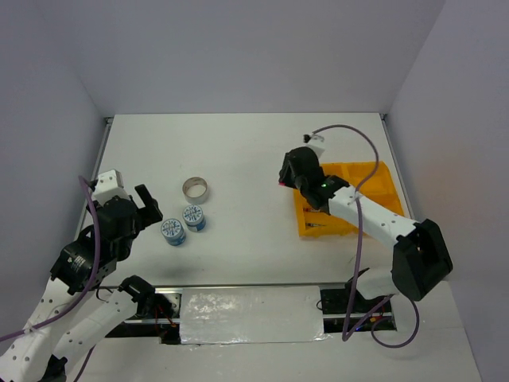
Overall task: Sort the stationery into containers
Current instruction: Pick up the pen from the center of the board, then place the pen in the storage box.
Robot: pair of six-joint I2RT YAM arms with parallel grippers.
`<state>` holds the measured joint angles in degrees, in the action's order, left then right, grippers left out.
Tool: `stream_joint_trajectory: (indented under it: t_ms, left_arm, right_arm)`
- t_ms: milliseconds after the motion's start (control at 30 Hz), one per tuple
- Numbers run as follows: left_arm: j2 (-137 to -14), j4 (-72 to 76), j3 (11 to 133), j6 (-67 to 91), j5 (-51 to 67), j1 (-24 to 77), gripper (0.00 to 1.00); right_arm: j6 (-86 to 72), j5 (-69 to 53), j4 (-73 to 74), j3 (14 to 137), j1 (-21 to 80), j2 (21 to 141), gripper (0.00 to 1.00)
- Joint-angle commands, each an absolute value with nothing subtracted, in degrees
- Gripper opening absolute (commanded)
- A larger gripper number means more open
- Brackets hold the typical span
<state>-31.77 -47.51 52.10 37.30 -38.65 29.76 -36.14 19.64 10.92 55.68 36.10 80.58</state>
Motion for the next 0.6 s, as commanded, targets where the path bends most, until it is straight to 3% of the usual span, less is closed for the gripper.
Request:
stream_joint_trajectory:
  t_ms: [0, 200, 433, 467, 567]
  left_arm:
    - [-31.6, -45.0, 51.6, 35.7, -38.0, 29.5, 0.99]
    - [-31.4, -44.7, 51.5, 35.4, -37.6, 29.5, 0.99]
    - [-32.2, -44.7, 51.5, 35.2, -37.3, 29.5, 0.99]
    - [-32.3, -44.7, 51.6, 35.2, -37.3, 29.5, 0.99]
    - [-32.0, -44.5, 51.5, 35.0, -37.1, 29.5, 0.99]
  right_arm:
    - [-43.8, 27.2, 10.5, 52.9, 30.2, 77.9, 0.0]
    - [-54.4, 36.5, 14.5, 52.5, 24.7, 76.8, 0.01]
    - [-56.9, 37.8, 15.6, 53.8, 21.0, 78.5, 0.2]
    - [-57.2, 37.7, 15.6, 53.6, 20.8, 78.7, 0.23]
    - [-57.1, 36.7, 14.5, 52.6, 20.1, 79.6, 0.54]
